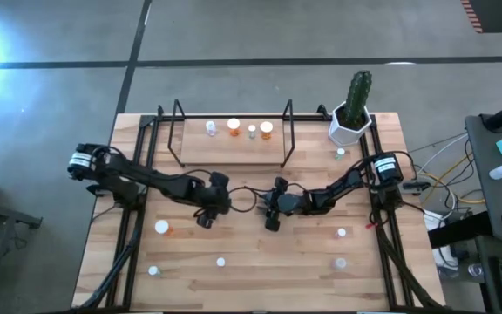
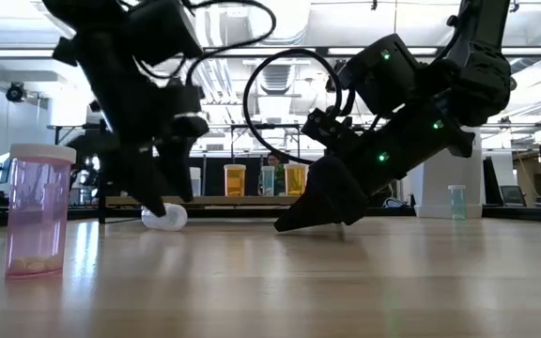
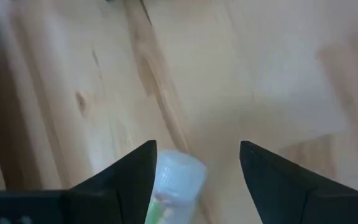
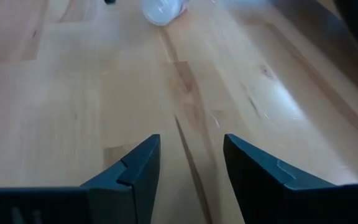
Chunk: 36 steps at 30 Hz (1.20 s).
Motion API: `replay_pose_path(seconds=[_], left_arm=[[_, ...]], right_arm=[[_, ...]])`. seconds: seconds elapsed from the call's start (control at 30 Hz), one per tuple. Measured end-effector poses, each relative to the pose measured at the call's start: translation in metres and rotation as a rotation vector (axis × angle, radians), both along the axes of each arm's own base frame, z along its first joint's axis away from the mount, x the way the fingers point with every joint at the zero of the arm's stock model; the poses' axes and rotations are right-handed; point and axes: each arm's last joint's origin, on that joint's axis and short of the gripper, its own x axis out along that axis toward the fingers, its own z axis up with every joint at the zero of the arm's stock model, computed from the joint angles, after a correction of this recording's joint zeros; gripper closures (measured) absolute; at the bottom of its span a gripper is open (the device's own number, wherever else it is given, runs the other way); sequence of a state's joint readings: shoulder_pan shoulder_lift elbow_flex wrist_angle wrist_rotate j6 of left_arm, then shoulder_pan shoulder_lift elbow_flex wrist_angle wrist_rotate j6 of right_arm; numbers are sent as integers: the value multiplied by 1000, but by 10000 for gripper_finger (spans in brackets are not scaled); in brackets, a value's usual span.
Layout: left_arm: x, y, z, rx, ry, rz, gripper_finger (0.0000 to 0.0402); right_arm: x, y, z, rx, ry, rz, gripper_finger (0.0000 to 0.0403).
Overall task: Pick and place medicine bottles onto shelf by color
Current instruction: Put the top transparent pill bottle on the shelf
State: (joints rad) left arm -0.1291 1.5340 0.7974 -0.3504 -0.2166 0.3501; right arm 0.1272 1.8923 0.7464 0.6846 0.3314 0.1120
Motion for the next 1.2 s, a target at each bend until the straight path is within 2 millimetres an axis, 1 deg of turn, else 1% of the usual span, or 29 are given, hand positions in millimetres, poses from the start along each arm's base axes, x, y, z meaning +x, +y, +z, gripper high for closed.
replay_pose_path(seconds=[0.17,0.27,0.37,0.57,0.83,1.13,1.2], left_arm=[[4,1,-16,46,63,-12,187],[5,1,-19,61,72,-7,188],[5,1,-18,63,73,-6,198],[-2,3,-7,104,119,-35,222],[-12,3,-11,170,234,-92,224],[-15,3,-12,201,259,-89,224],[-17,2,-11,222,297,-109,224]], right_arm=[[0,0,0,0,-1,-1,237],[0,0,0,0,-1,1,237],[0,1,0,0,-1,2,237],[0,1,0,0,0,1,239],[0,1,0,0,0,2,239],[0,1,0,1,0,4,239],[0,1,0,1,0,4,239]])
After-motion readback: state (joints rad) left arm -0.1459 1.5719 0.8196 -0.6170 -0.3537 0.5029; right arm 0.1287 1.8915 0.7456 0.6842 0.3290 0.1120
